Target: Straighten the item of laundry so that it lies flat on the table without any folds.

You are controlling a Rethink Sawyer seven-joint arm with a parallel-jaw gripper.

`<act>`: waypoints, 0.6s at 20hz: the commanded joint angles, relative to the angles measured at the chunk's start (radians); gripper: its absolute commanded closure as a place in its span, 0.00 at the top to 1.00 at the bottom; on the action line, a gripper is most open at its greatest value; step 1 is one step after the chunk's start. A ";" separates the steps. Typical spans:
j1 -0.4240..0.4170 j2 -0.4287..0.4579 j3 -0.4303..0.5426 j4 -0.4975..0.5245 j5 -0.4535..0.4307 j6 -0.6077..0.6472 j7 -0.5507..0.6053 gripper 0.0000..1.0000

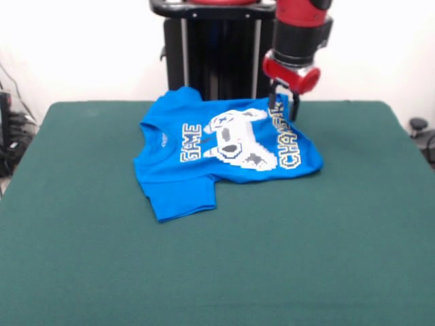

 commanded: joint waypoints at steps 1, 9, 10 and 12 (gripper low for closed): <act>0.033 0.109 0.177 0.099 0.049 -0.193 0.375 1.00; 0.046 0.215 0.131 0.089 0.034 -0.293 0.319 1.00; 0.044 0.225 0.125 0.088 0.034 -0.300 0.314 1.00; 0.053 0.225 0.106 0.089 0.044 -0.296 0.302 1.00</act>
